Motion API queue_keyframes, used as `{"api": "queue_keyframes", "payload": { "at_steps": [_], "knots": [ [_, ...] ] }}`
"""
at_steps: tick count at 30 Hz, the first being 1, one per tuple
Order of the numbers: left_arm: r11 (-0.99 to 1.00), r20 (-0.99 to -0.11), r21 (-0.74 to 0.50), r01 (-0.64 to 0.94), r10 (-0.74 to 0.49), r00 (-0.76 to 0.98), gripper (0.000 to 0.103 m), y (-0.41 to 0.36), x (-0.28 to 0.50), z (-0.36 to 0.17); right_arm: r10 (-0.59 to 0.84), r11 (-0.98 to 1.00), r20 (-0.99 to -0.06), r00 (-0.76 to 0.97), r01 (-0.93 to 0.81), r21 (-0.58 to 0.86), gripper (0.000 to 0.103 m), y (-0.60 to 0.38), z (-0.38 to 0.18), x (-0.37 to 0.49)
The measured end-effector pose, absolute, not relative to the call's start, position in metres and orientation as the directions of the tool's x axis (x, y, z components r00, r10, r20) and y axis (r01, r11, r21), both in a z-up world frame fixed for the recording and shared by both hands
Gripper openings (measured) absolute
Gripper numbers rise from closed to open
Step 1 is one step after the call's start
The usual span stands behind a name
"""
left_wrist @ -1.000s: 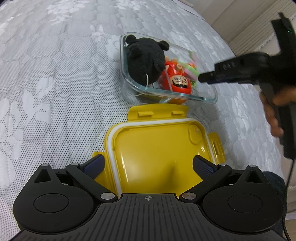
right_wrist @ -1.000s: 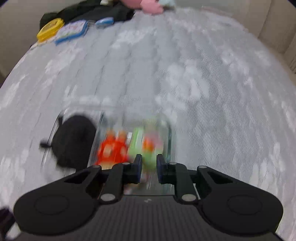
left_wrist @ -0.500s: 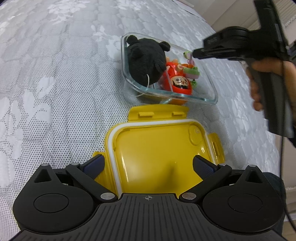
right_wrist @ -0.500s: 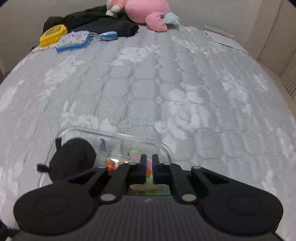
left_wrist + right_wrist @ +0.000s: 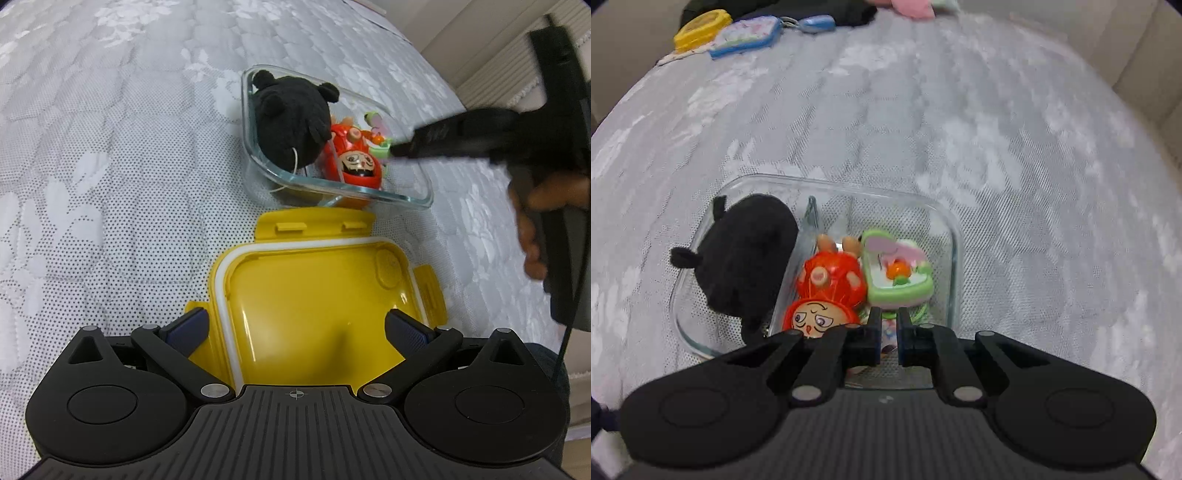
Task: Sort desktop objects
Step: 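Push the keychain and doll down into the container with the right tool, then press the black plush toy down into its compartment with the right tool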
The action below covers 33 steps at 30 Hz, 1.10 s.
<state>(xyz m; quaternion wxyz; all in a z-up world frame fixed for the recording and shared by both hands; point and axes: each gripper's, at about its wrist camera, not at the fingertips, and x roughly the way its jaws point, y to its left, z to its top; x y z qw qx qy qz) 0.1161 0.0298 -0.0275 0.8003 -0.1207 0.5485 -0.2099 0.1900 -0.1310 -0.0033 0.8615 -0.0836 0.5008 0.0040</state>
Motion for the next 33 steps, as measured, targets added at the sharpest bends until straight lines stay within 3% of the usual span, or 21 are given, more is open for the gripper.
{"api": "queue_keyframes", "payload": {
  "at_steps": [2,3,4,10,12,17,24,26,31,32,33],
  "knots": [
    [0.884,-0.829,-0.42,0.204,-0.466,0.31,0.103,0.029,0.116,-0.028,-0.067,0.99,-0.81,0.583,-0.062,-0.126,0.02,-0.132,0.011,0.189],
    [0.885,-0.83,-0.418,0.206,-0.464,0.309,0.103,0.029,0.117,-0.028,-0.055,0.993,-0.796,0.603,-0.054,-0.11,0.032,-0.134,0.014,0.193],
    [0.885,-0.831,-0.416,0.208,-0.463,0.309,0.103,0.029,0.116,-0.028,-0.042,0.995,-0.786,0.617,-0.047,-0.09,0.038,-0.135,0.016,0.199],
    [0.881,-0.826,-0.427,0.203,-0.472,0.309,0.103,0.032,0.116,-0.028,-0.052,0.996,-0.815,0.577,-0.025,-0.082,0.025,-0.134,-0.014,0.225],
    [0.881,-0.826,-0.428,0.202,-0.472,0.308,0.103,0.032,0.117,-0.029,-0.075,0.996,-0.842,0.535,-0.002,-0.09,0.016,-0.135,-0.018,0.218],
    [0.883,-0.829,-0.419,0.209,-0.466,0.309,0.103,0.031,0.116,-0.029,-0.101,0.985,-0.814,0.572,-0.059,-0.163,0.017,-0.129,-0.011,0.194],
    [0.888,-0.834,-0.406,0.215,-0.456,0.31,0.103,0.028,0.115,-0.03,0.198,0.97,-0.767,0.611,-0.237,0.061,0.02,-0.087,0.022,0.183],
    [0.887,-0.833,-0.408,0.214,-0.458,0.309,0.103,0.029,0.116,-0.031,0.234,0.957,-0.753,0.614,-0.281,0.068,0.02,-0.069,0.018,0.185],
    [0.884,-0.83,-0.415,0.215,-0.464,0.309,0.103,0.03,0.115,-0.03,0.145,0.95,-0.804,0.577,-0.308,-0.049,0.02,-0.046,-0.008,0.194],
    [0.884,-0.83,-0.416,0.213,-0.465,0.308,0.103,0.03,0.116,-0.03,0.124,0.944,-0.81,0.572,-0.321,-0.082,0.022,-0.043,-0.008,0.192],
    [0.884,-0.83,-0.417,0.212,-0.465,0.308,0.103,0.029,0.116,-0.03,0.108,0.941,-0.82,0.562,-0.324,-0.099,0.032,-0.042,-0.007,0.191]
  ]
}}
